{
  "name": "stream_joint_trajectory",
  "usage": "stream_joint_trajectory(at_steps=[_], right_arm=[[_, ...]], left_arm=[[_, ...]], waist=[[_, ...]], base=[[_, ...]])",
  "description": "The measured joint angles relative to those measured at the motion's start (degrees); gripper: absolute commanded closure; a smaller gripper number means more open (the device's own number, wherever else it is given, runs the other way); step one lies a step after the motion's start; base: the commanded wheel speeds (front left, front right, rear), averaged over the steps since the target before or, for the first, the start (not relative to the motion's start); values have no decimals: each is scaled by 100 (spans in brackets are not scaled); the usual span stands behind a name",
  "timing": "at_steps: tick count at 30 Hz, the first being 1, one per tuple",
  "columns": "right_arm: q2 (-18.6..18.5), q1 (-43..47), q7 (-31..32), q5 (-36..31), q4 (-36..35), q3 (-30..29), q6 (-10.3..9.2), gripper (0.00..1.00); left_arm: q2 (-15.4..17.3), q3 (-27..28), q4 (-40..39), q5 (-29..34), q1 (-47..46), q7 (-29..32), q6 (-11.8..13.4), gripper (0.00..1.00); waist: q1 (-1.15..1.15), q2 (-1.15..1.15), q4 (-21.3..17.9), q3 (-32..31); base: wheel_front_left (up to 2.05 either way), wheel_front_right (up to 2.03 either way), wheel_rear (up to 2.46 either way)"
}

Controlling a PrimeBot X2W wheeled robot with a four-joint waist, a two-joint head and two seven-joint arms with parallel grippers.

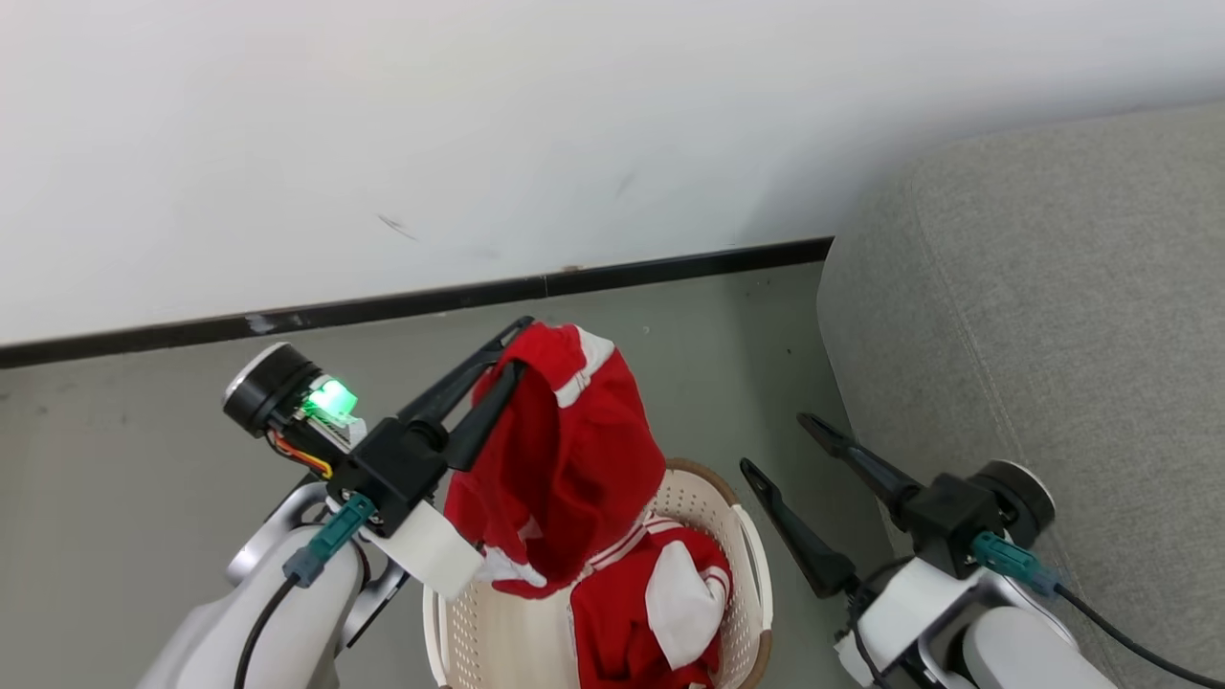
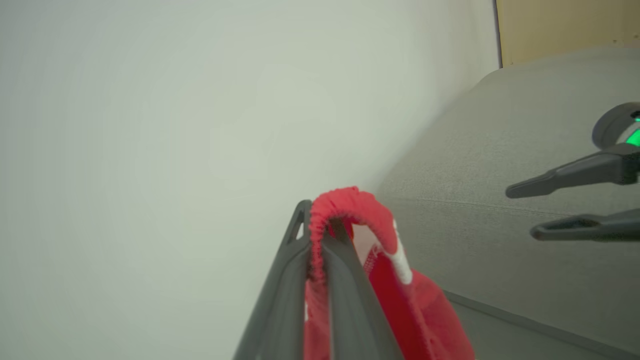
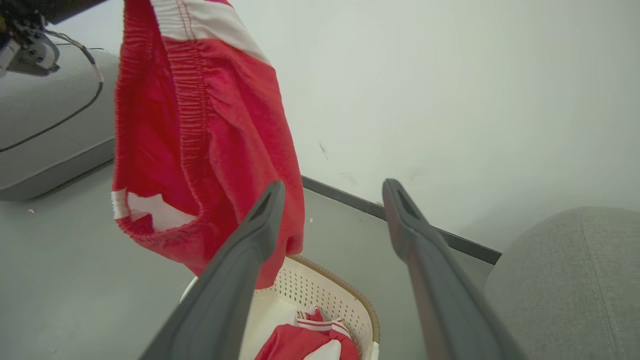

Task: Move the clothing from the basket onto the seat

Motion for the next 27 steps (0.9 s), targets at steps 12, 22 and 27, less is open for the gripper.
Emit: stream_joint_trajectory(at_steps=[12, 22, 27], right_arm=[[-595, 71, 0, 344, 210, 740, 0, 0], [-775, 37, 0, 541, 437, 1248, 0, 0], [-771, -152, 1, 667, 595, 1650, 0, 0]], left_arm=[[-74, -500, -319, -159, -121, 162, -49, 100], [-93, -845, -542, -407, -120, 404, -69, 100], [-92, -972, -605, -464, -120, 506, -70, 100]], waist=[[0, 0, 67, -538], [0, 0, 186, -818], [0, 0, 277, -896]], base=[[0, 0, 0], [0, 0, 0], [0, 0, 0]])
